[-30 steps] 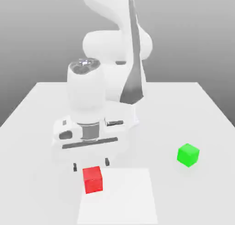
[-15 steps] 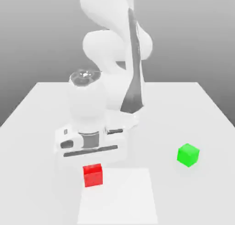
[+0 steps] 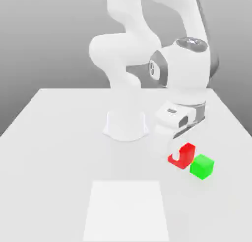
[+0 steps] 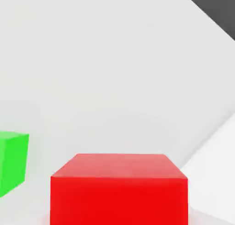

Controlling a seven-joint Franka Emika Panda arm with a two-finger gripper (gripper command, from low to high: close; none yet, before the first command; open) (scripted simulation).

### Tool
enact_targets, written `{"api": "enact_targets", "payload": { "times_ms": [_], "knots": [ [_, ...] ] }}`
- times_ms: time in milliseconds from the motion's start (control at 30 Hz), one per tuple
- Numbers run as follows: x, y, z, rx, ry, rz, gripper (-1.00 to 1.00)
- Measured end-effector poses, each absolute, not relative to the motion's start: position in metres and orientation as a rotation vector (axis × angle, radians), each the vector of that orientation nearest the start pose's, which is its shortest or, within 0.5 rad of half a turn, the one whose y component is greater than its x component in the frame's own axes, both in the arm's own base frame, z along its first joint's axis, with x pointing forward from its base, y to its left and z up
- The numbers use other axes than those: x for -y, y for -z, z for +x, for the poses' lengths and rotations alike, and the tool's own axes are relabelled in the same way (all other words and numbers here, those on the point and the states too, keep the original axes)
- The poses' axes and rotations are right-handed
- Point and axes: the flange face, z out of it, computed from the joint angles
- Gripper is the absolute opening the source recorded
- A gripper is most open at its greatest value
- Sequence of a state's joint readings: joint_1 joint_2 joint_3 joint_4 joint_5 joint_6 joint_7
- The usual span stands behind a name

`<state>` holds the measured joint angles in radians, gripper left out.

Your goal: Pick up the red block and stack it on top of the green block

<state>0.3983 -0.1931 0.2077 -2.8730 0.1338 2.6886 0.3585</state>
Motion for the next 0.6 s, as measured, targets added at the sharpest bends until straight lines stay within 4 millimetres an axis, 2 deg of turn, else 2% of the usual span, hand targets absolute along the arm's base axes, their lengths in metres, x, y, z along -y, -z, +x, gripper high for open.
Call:
{"api": "enact_targets", "payload": {
  "times_ms": [67,133,367,600],
  "knots": [
    [-0.221,-0.246,0.27,0.338,-0.004,-3.113,-1.0],
    [-0.235,-0.243,0.253,0.429,0.0,-3.122,-1.0],
    [-0.235,-0.208,0.254,0.458,0.013,-3.18,-1.0],
    [-0.239,-0.181,0.248,0.465,0.003,-3.13,-1.0]
  ]
}}
